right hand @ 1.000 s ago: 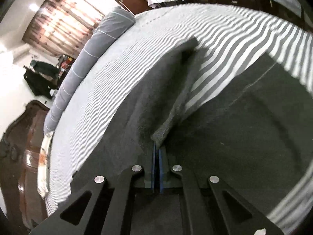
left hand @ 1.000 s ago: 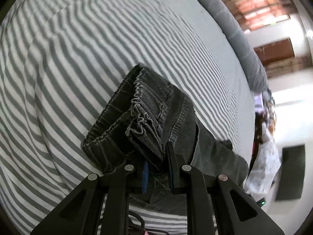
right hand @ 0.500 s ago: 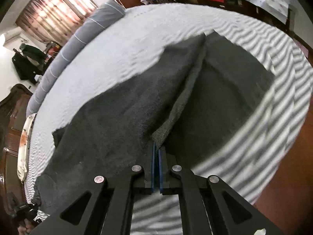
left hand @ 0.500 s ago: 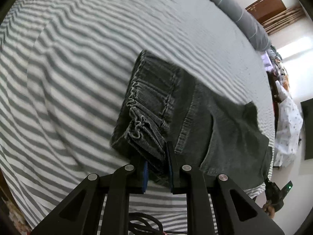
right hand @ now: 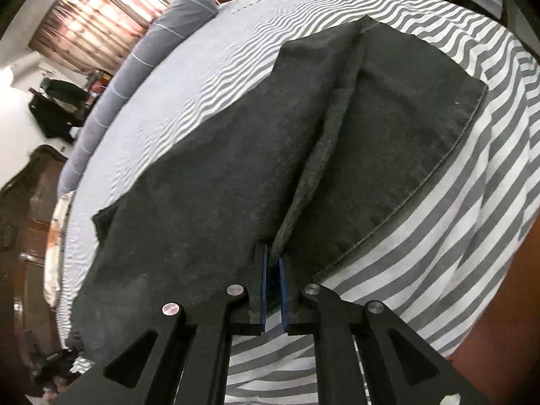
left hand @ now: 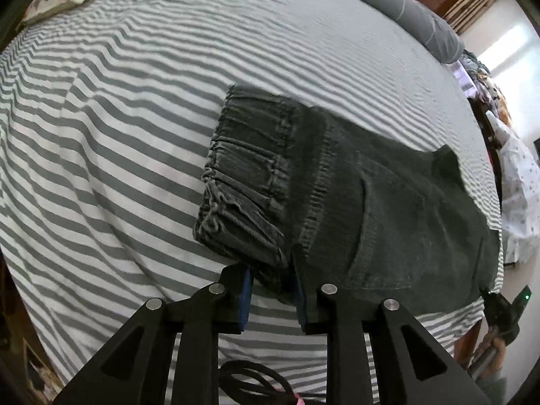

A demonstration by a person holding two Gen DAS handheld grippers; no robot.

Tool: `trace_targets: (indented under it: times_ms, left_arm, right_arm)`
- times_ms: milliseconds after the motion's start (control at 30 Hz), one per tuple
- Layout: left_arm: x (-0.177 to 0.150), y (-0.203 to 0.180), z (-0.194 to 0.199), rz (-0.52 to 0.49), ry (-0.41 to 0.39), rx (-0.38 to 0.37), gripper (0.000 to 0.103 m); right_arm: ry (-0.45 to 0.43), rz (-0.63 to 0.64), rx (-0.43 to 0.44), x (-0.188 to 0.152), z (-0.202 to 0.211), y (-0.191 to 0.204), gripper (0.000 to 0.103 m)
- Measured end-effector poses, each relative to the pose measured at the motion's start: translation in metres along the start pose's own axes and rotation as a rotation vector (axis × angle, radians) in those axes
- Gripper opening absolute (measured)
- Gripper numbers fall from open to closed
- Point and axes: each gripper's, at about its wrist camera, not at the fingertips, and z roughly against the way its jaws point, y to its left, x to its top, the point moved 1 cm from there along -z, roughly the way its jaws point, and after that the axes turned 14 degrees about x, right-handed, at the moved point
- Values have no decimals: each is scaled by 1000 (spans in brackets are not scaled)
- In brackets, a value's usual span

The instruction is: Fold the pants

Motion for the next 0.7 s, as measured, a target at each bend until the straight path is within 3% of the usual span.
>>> trace_targets:
  times_ms: [67, 167, 333, 467, 700]
  left_arm:
    - [-3, -3, 10, 4, -19, -2, 33]
    - [-15, -10, 29, 11, -75, 12, 38]
    - [-36, -35, 46, -37, -145, 37, 39]
    - [-51, -84, 69, -201, -271, 54, 40]
    - [-85, -204, 76, -570, -398, -21, 48]
  right_arm:
    - [-3, 5, 24, 2, 4, -4, 12]
    - [-20, -1, 38, 7, 8, -11, 17]
    - [-47, -29, 66, 19, 13, -22, 20]
    - [-58, -63, 91, 32, 16, -30, 20]
    - [-39, -97, 130, 55, 14, -37, 20]
